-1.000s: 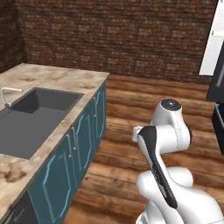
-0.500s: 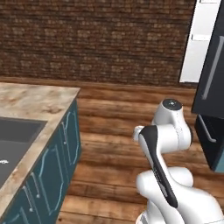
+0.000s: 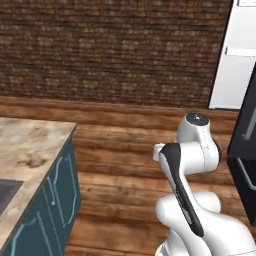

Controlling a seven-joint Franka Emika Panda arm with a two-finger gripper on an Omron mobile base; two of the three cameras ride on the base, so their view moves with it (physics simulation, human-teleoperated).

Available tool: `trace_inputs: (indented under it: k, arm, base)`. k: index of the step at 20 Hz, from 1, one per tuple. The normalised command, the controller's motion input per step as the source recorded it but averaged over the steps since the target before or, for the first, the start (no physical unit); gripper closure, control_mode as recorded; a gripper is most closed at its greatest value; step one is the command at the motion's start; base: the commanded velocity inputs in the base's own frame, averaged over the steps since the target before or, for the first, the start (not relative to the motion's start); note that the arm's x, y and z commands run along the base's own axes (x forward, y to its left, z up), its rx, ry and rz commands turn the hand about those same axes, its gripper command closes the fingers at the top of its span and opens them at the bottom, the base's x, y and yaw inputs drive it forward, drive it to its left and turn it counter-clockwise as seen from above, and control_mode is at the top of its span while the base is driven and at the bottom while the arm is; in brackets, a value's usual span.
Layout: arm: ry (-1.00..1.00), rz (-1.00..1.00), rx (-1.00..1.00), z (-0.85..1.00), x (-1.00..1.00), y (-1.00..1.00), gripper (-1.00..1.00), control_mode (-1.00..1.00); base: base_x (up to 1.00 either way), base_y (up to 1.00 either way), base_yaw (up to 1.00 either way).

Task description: Pick the orange and tangerine from the fridge and place them on the plate next to the blender to make a fruit smoothie.

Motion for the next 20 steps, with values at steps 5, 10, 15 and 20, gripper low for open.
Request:
trace_inputs:
  k: [5, 10, 15, 20]
  arm:
    - [0.0, 0.0, 0.0, 0.0, 0.0, 0.0, -1.0, 1.0]
    - [0.0, 0.0, 0.0, 0.0, 0.0, 0.0, -1.0, 1.0]
    - [0.0, 0.0, 0.0, 0.0, 0.0, 0.0, -1.0, 1.0]
    - [0.0, 0.0, 0.0, 0.0, 0.0, 0.0, -1.0, 1.0]
  base:
    - [1.0, -0.04, -0.04]
    - [1.0, 0.0, -0.06]
    - [1.0, 0.0, -0.12]
    - [1.0, 0.0, -0.2]
